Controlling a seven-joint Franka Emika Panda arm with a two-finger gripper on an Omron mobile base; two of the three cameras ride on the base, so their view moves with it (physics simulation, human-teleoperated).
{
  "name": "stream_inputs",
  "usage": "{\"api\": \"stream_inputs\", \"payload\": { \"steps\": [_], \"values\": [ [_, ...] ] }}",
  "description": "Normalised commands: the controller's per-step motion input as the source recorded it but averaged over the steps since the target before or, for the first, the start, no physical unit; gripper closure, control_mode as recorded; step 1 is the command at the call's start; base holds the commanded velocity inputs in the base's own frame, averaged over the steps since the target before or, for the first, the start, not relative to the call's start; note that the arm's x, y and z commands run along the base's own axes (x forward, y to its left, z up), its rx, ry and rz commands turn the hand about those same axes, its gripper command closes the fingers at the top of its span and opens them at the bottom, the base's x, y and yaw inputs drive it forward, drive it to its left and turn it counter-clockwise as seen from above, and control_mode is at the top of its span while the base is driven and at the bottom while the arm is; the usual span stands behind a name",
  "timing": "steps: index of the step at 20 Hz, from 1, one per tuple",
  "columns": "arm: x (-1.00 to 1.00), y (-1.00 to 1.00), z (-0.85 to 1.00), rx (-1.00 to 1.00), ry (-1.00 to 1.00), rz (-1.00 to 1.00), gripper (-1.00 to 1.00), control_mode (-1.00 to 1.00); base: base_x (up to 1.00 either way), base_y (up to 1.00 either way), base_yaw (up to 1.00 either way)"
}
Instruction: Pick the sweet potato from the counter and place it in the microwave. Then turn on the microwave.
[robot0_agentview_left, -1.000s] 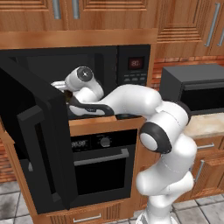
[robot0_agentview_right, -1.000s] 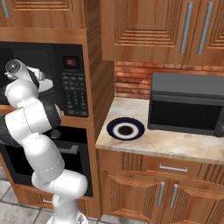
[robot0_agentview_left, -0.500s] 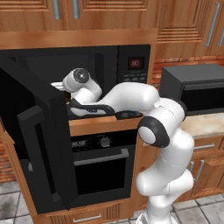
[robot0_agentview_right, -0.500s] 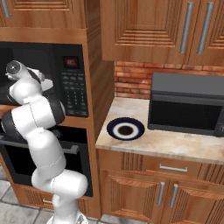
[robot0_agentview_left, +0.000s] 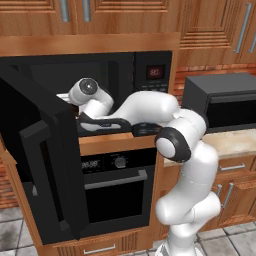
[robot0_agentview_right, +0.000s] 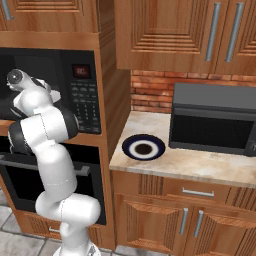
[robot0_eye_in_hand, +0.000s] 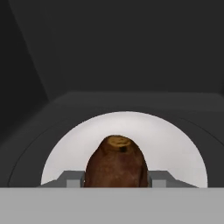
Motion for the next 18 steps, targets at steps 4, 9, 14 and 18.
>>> {"api": "stream_inputs", "payload": {
  "steps": [4, 9, 14, 18],
  "values": [
    [0.16, 0.02, 0.00, 0.00, 0.04, -0.02, 1.00, -1.00, 0.00, 0.00, 0.00],
    [0.18, 0.01, 0.00, 0.00, 0.02, -0.02, 1.00, -1.00, 0.00, 0.00, 0.00],
    [0.19, 0.04, -0.05, 0.00, 0.00, -0.02, 1.00, -1.00, 0.00, 0.00, 0.00],
    [0.21, 0.08, -0.11, 0.00, 0.00, -0.02, 1.00, -1.00, 0.00, 0.00, 0.00]
  ]
}}
